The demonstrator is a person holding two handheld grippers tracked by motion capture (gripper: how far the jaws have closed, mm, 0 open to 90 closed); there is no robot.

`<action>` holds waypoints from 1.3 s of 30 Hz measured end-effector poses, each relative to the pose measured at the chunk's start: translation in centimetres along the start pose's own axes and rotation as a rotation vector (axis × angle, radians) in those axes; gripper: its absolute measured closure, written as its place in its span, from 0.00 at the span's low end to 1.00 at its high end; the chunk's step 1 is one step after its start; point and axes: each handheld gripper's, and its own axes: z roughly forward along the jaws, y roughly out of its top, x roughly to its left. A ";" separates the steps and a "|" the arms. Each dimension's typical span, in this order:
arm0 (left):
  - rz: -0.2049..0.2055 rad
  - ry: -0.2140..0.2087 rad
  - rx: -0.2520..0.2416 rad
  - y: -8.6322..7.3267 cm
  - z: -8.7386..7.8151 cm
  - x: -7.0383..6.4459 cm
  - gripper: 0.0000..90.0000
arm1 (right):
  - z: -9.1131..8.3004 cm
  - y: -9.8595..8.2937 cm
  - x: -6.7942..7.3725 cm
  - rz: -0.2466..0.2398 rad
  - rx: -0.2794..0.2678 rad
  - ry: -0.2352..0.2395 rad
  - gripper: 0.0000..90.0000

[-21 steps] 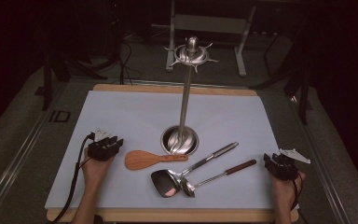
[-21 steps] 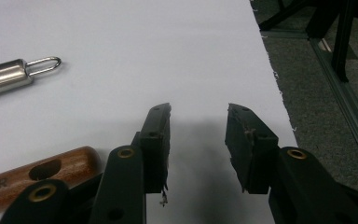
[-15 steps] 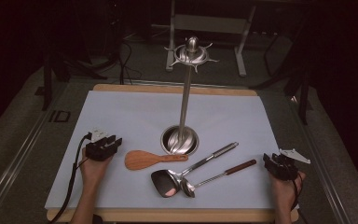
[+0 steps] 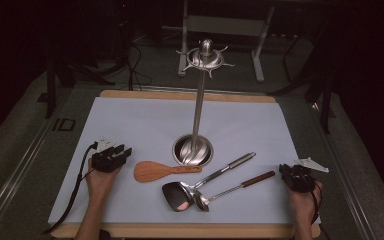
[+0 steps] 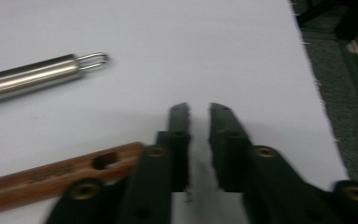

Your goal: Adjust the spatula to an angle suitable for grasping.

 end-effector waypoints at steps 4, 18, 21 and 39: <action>0.002 0.000 0.002 0.0 0.0 0.0 0.69 | -0.4 0.6 0.9 -0.034 0.004 0.031 1.00; 0.012 -0.001 0.007 0.0 0.0 -0.1 0.67 | 0.1 2.0 5.5 -0.154 0.040 0.129 1.00; 0.013 0.002 0.008 0.0 0.0 -0.1 0.67 | 0.2 2.4 6.6 -0.184 0.046 0.147 1.00; 0.014 0.004 0.006 0.0 0.0 -0.1 0.67 | 2.0 4.2 12.8 -0.331 0.085 0.261 1.00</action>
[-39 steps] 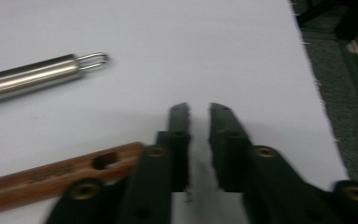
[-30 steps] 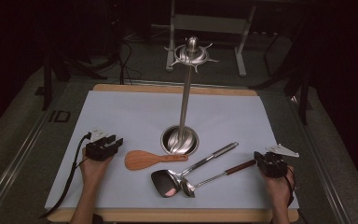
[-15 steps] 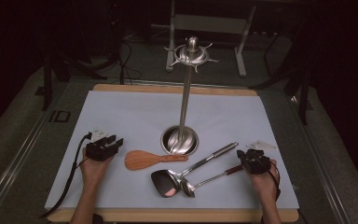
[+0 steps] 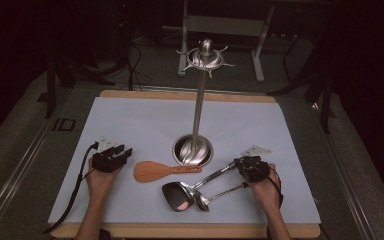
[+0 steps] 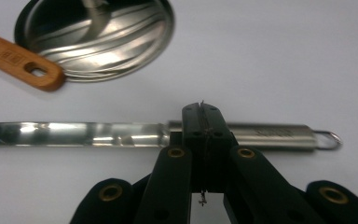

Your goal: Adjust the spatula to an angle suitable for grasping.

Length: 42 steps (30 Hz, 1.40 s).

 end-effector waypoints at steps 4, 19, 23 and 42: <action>-0.001 0.000 0.000 0.0 0.0 0.0 0.67 | 0.7 0.4 0.9 -0.036 0.019 0.021 1.00; 0.001 0.001 -0.001 0.0 0.0 0.0 0.67 | 1.9 0.4 1.5 -0.087 0.066 0.004 1.00; 0.001 0.000 0.000 0.0 0.0 0.0 0.67 | 2.0 0.5 0.7 -0.075 0.069 -0.016 1.00; 0.000 0.004 0.007 0.0 0.1 0.0 0.67 | 2.5 0.6 -3.7 -0.029 0.123 -0.124 1.00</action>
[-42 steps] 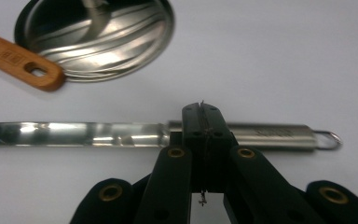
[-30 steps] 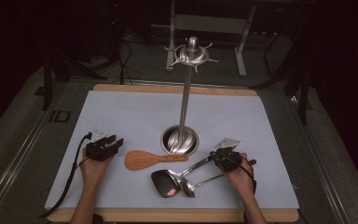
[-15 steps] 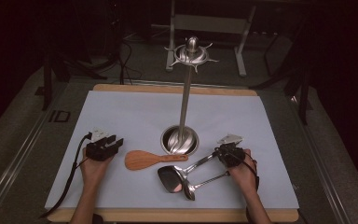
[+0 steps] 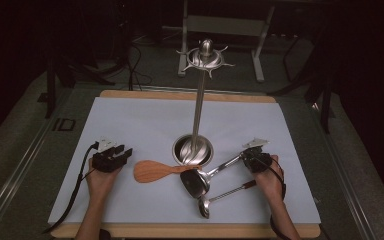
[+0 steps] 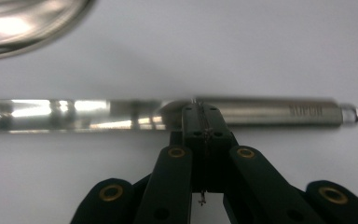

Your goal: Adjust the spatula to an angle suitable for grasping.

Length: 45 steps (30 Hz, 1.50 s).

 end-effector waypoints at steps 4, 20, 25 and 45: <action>0.002 0.003 0.004 0.0 0.0 0.0 0.67 | 0.3 0.3 -0.7 0.014 0.012 -0.028 1.00; -0.002 0.004 0.009 0.0 0.1 0.0 0.67 | 1.9 2.8 -1.4 0.064 0.003 0.022 1.00; -0.007 0.005 0.009 0.0 0.1 0.0 0.67 | 2.7 4.1 -1.0 0.062 0.009 0.019 1.00; -0.010 0.003 0.010 0.0 0.1 0.1 0.67 | 4.4 5.7 -0.3 0.106 0.023 0.032 1.00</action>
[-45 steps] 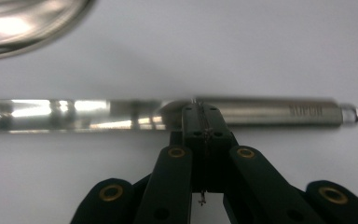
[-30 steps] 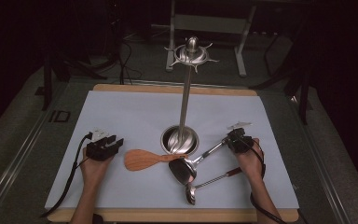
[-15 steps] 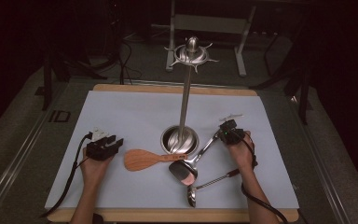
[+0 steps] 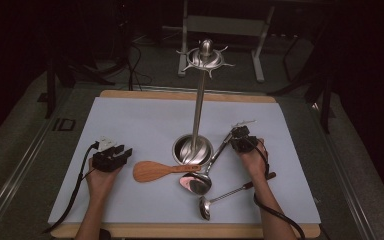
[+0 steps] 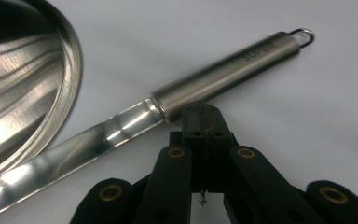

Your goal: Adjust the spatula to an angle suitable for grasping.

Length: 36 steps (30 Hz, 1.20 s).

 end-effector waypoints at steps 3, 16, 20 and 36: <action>0.000 0.001 0.000 0.0 0.0 0.0 0.67 | -0.8 -0.1 -0.3 -0.002 -0.027 -0.008 1.00; 0.000 0.003 0.000 0.0 0.0 0.0 0.67 | -0.8 -1.5 -1.6 0.021 0.054 -0.053 1.00; -0.001 0.002 -0.001 0.0 0.0 0.0 0.67 | -0.2 -0.4 -1.2 0.036 0.040 -0.041 0.99; -0.001 0.002 0.000 0.0 0.0 0.0 0.66 | 1.4 2.9 0.9 0.201 0.104 0.006 0.52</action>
